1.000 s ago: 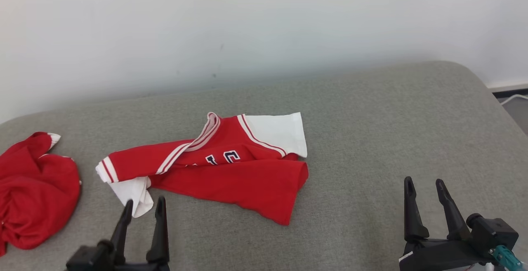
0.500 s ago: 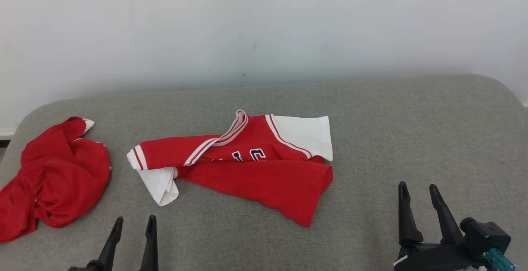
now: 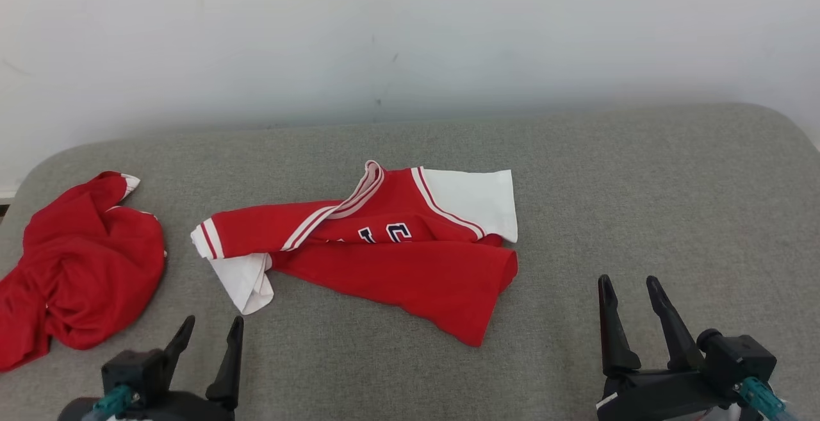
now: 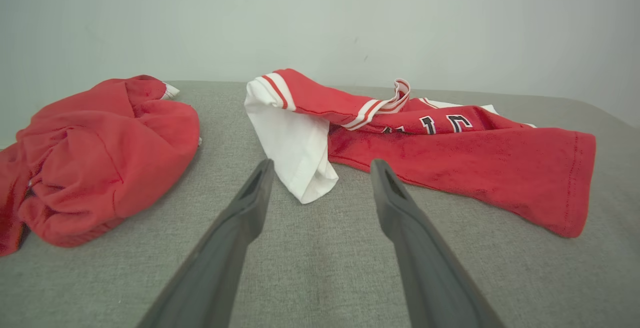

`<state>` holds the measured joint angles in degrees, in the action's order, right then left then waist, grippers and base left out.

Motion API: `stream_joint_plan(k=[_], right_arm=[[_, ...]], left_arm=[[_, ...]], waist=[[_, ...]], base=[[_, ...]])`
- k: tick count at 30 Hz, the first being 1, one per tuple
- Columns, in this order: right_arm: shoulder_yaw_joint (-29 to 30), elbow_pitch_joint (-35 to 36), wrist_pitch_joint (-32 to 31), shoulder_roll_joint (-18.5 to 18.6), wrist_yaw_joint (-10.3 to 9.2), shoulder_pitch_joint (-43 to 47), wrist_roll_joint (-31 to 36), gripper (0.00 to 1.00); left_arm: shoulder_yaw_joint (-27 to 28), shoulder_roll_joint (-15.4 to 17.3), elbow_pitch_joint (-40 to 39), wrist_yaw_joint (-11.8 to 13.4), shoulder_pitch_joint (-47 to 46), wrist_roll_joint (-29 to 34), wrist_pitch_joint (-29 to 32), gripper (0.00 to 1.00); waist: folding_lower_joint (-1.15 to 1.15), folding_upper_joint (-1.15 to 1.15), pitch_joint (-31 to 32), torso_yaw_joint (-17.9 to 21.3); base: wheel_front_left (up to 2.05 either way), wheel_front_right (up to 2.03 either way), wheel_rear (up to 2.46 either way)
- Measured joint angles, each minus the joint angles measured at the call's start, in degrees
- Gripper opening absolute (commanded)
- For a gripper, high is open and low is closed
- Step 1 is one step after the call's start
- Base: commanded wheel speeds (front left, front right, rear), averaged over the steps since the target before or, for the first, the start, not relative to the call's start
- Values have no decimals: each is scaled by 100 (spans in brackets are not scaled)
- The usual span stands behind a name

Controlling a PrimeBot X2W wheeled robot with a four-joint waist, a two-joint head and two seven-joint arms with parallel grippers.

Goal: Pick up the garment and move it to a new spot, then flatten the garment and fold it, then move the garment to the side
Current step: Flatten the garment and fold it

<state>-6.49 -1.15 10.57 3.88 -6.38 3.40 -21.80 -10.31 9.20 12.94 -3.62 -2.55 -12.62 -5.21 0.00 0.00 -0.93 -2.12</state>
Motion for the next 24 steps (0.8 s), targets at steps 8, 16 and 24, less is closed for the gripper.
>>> stream_joint_plan(k=[8, 16, 24], right_arm=[[-77, 334, -104, 149, 51, -91, 176, 100], [-63, 508, -208, 270, 60, -316, 223, 100], [-9, 506, -257, 285, 59, -393, 224, 100]], left_arm=[[-43, 147, 1118, 0, -945, 119, 822, 100], [102, 219, 1896, 16, -1571, 100, 1228, 100], [78, 188, 2454, 167, -1886, 144, 1384, 100]], waist=[[0, 0, -261, 221], [1, 0, -617, 487], [1, 0, -821, 642]], base=[[0, 0, 0], [0, 0, 0], [0, 0, 0]])
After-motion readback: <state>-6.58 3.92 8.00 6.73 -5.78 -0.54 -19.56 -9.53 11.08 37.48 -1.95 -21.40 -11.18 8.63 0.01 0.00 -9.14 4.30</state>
